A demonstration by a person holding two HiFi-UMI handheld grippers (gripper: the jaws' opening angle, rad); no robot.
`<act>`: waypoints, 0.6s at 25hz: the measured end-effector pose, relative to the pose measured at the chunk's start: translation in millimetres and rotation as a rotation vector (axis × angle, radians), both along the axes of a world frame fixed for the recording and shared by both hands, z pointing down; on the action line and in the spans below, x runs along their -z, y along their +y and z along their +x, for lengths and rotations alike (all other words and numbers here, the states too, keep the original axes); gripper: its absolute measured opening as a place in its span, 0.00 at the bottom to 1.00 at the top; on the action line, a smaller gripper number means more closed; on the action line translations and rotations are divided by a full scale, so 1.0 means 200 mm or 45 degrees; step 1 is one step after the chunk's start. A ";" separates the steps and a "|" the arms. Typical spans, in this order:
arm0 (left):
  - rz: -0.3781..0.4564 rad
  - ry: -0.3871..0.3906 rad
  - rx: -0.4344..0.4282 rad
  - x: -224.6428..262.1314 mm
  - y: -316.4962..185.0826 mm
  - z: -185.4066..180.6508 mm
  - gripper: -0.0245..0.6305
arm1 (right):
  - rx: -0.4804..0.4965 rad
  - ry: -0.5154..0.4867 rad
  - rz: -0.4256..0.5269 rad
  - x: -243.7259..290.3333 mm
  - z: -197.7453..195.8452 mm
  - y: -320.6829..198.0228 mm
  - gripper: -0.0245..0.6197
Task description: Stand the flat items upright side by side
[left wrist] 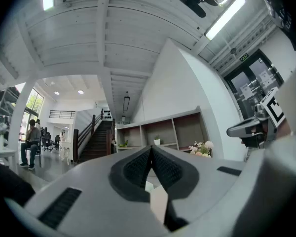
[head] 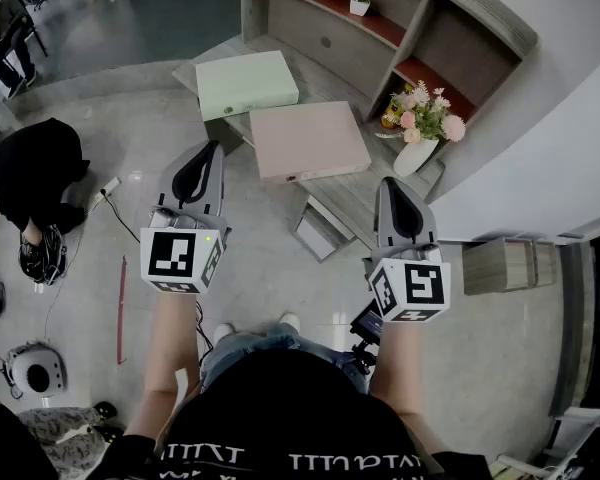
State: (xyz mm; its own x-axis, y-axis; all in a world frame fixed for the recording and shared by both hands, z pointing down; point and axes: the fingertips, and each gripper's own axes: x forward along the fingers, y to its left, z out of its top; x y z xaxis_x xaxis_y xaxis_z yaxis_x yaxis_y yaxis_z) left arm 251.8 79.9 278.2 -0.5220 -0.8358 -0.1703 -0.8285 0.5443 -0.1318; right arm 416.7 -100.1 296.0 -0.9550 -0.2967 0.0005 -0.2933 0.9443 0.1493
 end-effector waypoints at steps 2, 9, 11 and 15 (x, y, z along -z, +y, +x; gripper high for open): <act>-0.006 0.000 0.016 -0.01 -0.03 0.02 0.06 | 0.009 0.001 -0.012 -0.01 0.02 -0.04 0.06; -0.030 0.018 0.065 -0.07 -0.08 0.09 0.06 | 0.060 0.010 -0.059 -0.08 0.07 -0.14 0.06; -0.045 0.027 0.079 -0.10 -0.08 0.09 0.06 | 0.078 -0.008 -0.104 -0.10 0.07 -0.16 0.06; -0.039 0.033 0.104 -0.09 -0.06 0.05 0.06 | 0.110 -0.013 -0.178 -0.12 0.03 -0.18 0.27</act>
State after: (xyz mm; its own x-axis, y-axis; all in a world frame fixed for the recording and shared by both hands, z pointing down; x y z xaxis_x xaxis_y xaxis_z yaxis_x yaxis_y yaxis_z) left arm 262.7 68.3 295.5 -0.5924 -0.7950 -0.1307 -0.7850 0.6061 -0.1283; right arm 421.9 -135.4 319.6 -0.9771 -0.2113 0.0262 -0.2110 0.9774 0.0120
